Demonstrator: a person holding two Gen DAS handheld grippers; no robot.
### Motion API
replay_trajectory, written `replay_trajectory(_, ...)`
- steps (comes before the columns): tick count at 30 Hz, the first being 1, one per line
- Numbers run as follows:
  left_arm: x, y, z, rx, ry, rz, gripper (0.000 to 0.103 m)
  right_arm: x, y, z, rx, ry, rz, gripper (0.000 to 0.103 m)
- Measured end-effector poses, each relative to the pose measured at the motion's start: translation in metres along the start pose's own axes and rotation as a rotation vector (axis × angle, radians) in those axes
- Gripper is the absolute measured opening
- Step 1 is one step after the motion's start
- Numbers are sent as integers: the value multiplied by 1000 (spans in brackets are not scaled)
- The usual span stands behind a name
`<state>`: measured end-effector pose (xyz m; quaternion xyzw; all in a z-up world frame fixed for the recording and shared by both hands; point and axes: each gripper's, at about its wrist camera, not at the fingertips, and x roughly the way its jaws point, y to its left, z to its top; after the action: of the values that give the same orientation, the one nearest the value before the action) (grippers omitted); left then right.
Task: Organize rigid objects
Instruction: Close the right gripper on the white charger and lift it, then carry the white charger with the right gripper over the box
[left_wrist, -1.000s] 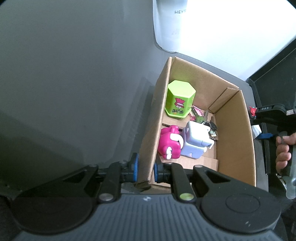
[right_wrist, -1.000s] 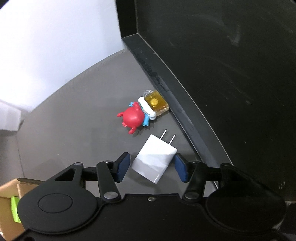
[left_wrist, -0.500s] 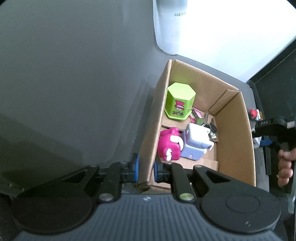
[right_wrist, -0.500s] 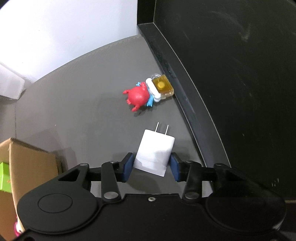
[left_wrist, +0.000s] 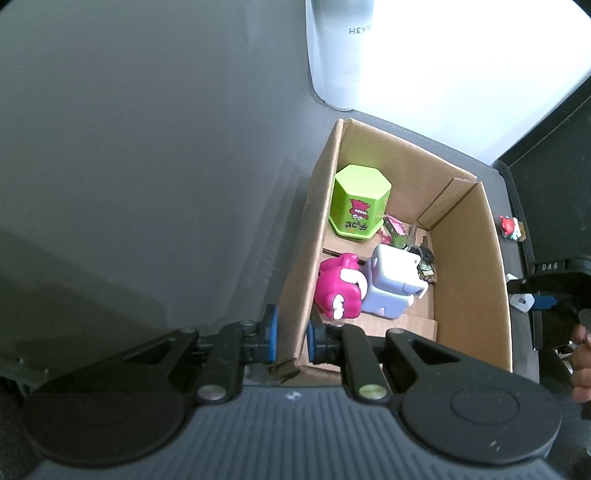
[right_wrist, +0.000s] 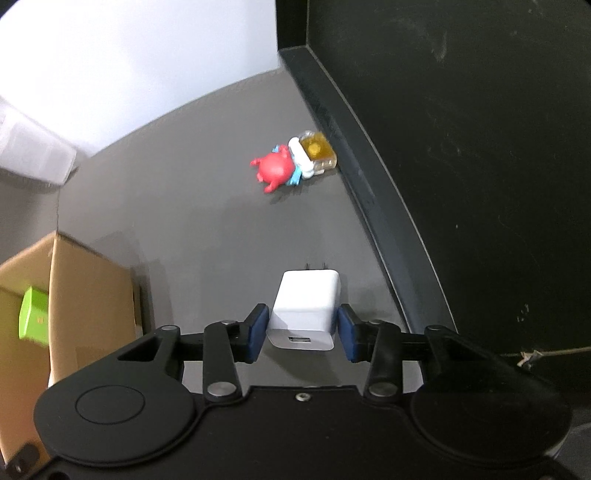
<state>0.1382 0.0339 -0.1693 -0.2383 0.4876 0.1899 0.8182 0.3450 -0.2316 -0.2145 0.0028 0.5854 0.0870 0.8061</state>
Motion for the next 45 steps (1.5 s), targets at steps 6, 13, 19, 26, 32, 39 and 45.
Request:
replay_trajectory(6,1,-1,-1,1,-3,2,14,3,-2,-13,-36,52,-16,40)
replay_trajectory(13,2,-1,-2,3,-2,3,14,11,-3,-15,-54,80,-84,40)
replay_trajectory(19,1,-2,-2,3,-2,3,14,14,-3,-10,-6,53,-132,42)
replay_trajectory(26,1,-2,-2,3,-3,3,14,15,7,-9,-3,42,-166,43)
replay_trajectory(32,1,-2,-2,3,-3,3,14,14,3,-13,-7,33,-144,36)
replay_trajectory(39,2,-1,-2,0,-2,1,14,-18,-1,-19,-15,-30,-68,36)
replay_trajectory(45,2,0,-3,3,-2,-1,14,-50,-3,-15,-3,-75,0,36)
